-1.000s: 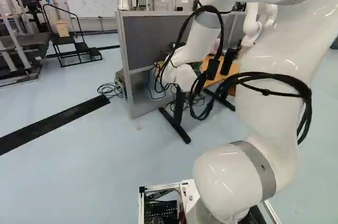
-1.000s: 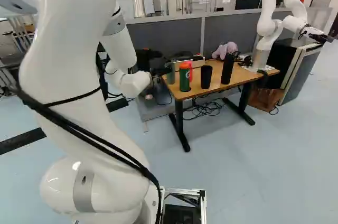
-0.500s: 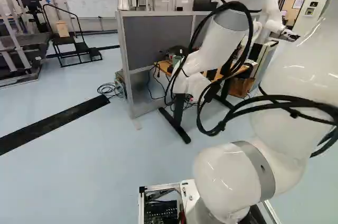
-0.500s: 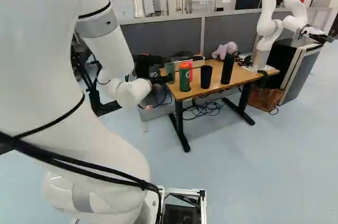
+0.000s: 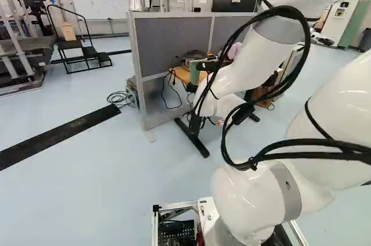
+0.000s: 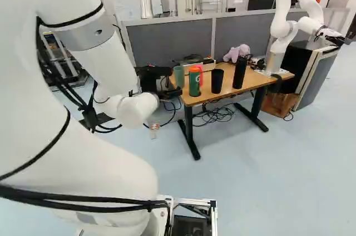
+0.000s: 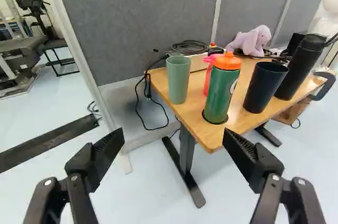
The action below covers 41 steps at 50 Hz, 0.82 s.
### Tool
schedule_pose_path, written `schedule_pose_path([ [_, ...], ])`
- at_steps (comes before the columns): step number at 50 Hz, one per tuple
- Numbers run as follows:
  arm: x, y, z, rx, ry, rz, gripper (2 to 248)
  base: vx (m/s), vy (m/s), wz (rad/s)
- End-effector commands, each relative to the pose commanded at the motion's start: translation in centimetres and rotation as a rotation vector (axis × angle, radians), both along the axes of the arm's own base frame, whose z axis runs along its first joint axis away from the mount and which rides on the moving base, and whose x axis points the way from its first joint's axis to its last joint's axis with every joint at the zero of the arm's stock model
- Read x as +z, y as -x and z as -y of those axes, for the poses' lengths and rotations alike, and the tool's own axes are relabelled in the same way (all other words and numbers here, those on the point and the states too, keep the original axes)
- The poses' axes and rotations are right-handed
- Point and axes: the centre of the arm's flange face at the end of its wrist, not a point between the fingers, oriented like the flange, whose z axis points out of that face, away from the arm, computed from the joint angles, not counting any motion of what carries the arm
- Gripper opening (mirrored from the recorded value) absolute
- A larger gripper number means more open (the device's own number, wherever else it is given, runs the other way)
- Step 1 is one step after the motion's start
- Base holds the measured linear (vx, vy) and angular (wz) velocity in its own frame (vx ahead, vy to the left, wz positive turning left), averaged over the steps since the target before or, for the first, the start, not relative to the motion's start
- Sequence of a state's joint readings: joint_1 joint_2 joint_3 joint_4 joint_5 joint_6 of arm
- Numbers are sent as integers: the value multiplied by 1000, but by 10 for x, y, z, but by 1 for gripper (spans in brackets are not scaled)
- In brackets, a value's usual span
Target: Place the green cup on the table
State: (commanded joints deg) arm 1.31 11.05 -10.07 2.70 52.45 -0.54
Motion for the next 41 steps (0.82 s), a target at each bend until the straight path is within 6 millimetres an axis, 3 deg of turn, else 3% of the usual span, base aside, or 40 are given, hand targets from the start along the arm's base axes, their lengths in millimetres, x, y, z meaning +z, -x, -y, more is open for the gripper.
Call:
schedule_pose_path([
  [22, -10, 28, 3, 15, 6, -36, 247, 0, 0, 0],
  [41, -12, 35, 4, 19, 8, -45, 247, 0, 0, 0],
])
